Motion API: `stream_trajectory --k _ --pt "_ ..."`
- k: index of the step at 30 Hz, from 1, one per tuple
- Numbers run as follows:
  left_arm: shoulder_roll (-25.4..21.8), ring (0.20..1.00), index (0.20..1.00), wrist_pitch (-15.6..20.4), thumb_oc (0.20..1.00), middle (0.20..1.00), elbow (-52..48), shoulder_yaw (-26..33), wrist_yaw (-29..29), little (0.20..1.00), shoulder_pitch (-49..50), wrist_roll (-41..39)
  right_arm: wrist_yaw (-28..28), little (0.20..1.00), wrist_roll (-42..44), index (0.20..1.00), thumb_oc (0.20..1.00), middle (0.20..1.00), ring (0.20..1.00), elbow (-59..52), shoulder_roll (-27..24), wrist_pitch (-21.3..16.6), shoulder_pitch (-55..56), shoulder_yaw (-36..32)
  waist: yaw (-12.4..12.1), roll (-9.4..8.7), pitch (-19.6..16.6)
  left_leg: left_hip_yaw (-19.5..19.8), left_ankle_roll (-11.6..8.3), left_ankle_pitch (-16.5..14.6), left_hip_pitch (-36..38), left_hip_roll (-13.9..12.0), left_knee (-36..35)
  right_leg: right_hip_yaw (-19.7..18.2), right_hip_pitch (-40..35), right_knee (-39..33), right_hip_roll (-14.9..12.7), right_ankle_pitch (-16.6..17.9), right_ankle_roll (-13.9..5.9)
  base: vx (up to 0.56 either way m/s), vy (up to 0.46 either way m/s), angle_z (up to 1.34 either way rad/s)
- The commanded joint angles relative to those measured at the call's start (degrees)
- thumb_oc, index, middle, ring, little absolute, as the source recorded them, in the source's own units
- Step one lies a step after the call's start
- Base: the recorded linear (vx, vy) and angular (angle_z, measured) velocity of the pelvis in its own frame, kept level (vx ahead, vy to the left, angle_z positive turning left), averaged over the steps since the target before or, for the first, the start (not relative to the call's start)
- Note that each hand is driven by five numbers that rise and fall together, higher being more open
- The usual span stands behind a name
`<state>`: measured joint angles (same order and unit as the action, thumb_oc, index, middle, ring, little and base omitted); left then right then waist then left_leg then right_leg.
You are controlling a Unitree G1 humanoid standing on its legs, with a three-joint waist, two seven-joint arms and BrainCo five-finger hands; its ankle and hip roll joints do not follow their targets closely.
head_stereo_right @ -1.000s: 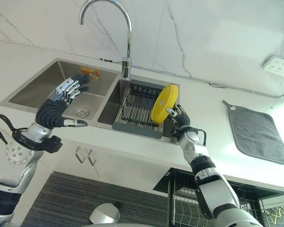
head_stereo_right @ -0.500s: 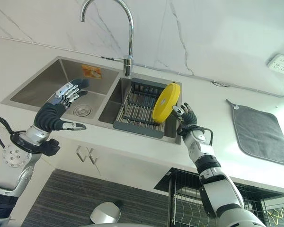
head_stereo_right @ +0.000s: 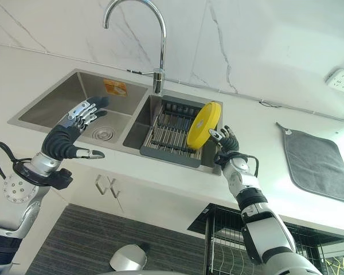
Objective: Place the dishes in the dishwasher.
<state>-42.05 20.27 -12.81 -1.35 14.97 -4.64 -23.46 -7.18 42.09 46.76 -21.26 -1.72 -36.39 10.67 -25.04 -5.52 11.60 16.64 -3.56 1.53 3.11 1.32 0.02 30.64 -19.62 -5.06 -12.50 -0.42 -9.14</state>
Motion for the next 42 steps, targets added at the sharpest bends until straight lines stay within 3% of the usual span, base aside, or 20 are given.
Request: stream_trajectory --k 1,13,42 --pt "-1.3 1.000 1.000 2.9 1.000 1.000 -0.4 0.0 0.0 1.000 1.9 1.2 -0.2 1.000 -2.0 1.000 1.000 1.000 1.000 0.1 -3.9 -1.8 -4.8 3.0 -1.5 2.24 -5.4 -3.9 -1.26 -0.1 3.4 -6.3 -5.0 -1.8 -1.3 0.5 -3.9 1.7 -3.86 0.00 0.000 0.00" --pt "-2.2 1.000 1.000 3.5 1.000 1.000 -0.3 0.8 1.2 1.000 2.8 0.8 0.3 1.000 -6.8 1.000 1.000 1.000 1.000 -0.2 -6.2 -0.7 -6.6 4.7 -2.3 1.41 -4.6 -3.3 -1.25 -0.1 3.2 -6.2 -5.0 -1.7 -1.2 0.6 -4.0 1.9 -4.13 0.00 0.000 0.00" --pt "-2.8 1.000 1.000 4.0 1.000 1.000 -0.9 0.2 0.2 1.000 3.6 1.2 -1.6 1.000 -6.8 1.000 1.000 1.000 1.000 0.2 -7.6 -0.9 -9.9 5.3 -3.4 1.38 -1.5 -2.4 -1.44 0.4 1.3 -6.8 -4.6 -2.2 0.5 1.8 -4.5 1.5 -4.25 0.01 0.000 0.01"
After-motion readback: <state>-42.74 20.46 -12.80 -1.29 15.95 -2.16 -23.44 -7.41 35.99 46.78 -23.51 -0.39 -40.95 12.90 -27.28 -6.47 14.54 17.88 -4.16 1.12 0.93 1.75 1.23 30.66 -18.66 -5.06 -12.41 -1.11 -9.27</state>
